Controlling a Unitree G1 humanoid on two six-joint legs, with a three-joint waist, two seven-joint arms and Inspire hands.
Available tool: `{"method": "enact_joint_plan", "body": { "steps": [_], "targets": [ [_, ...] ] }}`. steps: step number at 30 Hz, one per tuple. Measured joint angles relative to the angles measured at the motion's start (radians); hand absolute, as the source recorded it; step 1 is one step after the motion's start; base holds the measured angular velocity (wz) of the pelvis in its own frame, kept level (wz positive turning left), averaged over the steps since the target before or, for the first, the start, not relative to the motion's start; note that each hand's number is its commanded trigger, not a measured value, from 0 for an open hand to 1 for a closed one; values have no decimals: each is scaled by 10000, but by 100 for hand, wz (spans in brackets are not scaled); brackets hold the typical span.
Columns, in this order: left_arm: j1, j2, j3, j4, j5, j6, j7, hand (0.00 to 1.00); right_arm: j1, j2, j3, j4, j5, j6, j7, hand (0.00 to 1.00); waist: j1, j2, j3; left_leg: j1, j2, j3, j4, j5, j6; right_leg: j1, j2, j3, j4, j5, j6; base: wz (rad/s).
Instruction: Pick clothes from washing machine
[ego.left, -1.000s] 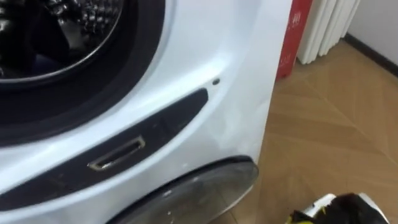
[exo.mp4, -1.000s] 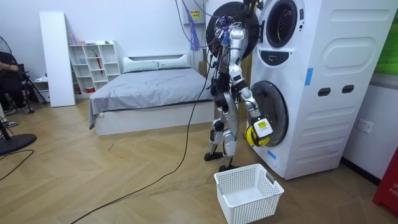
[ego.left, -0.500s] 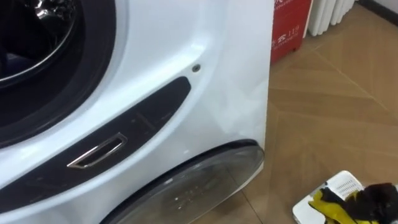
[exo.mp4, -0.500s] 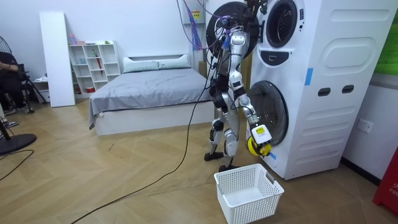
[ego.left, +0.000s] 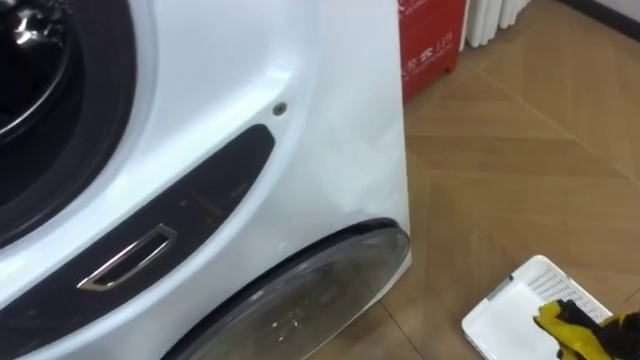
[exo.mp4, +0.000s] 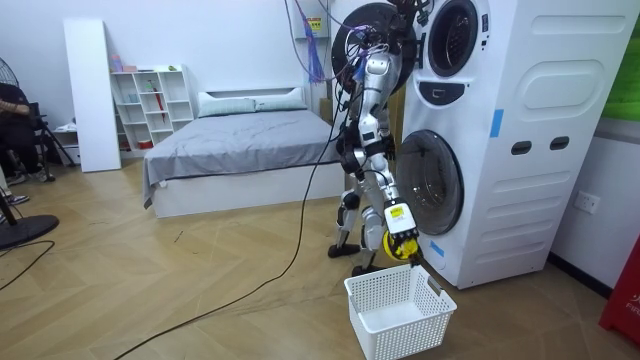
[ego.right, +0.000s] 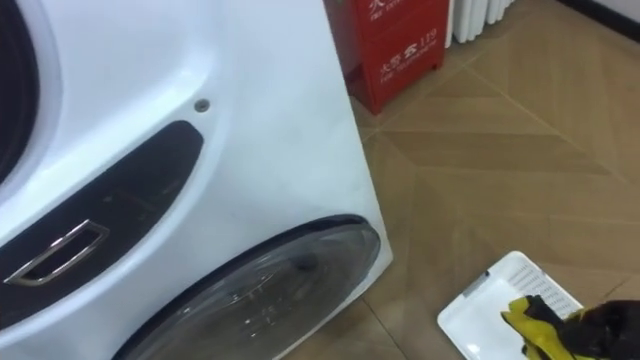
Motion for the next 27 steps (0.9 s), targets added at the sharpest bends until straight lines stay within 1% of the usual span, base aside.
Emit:
{"method": "enact_joint_plan", "body": {
  "steps": [2,3,4,7,14,18,23,27],
  "targets": [
    [0,0,-21,29,-1,0,0,0,-2,-9,5,0,5,-1,-170,99,-83,-9,-2,64,-25,126,9,-1,0,-1,-3,33,124,-61,-10,-3],
    [0,2,-21,29,-1,-9,0,0,-9,-11,6,0,7,-6,-221,24,-79,-11,-1,73,-25,153,10,-1,0,-1,-4,33,127,-73,-18,-7],
    [0,2,-30,29,-2,-12,0,0,-9,-13,6,2,16,-36,-311,0,-79,-10,-1,86,-23,176,17,-1,0,-1,1,40,137,-77,-25,-6],
    [0,2,-135,29,0,-12,-1,0,17,-30,6,7,24,-62,-447,0,-96,-22,7,106,-30,181,21,-1,0,-2,7,52,234,-128,-35,2],
    [102,5,-308,2,2,29,-2,0,49,-123,8,1,47,-63,-541,0,-95,-33,7,84,-31,181,37,-1,1,-4,6,51,287,-218,75,2],
    [103,5,-309,-3,3,31,-2,0,47,-189,9,-7,53,-63,-651,0,-98,-43,3,85,-32,181,39,-1,1,-4,4,50,287,-214,81,0],
    [103,5,-312,6,-2,34,-1,0,76,-201,10,-223,90,-79,-796,0,-114,-39,-4,75,-13,182,154,-2,0,-2,8,72,276,-150,-20,0],
    [103,5,-334,10,-2,30,5,0,162,-201,10,-290,182,-88,-870,0,-110,-41,-2,65,-2,180,193,-2,0,5,11,81,284,-143,-36,0]
  ]
}}
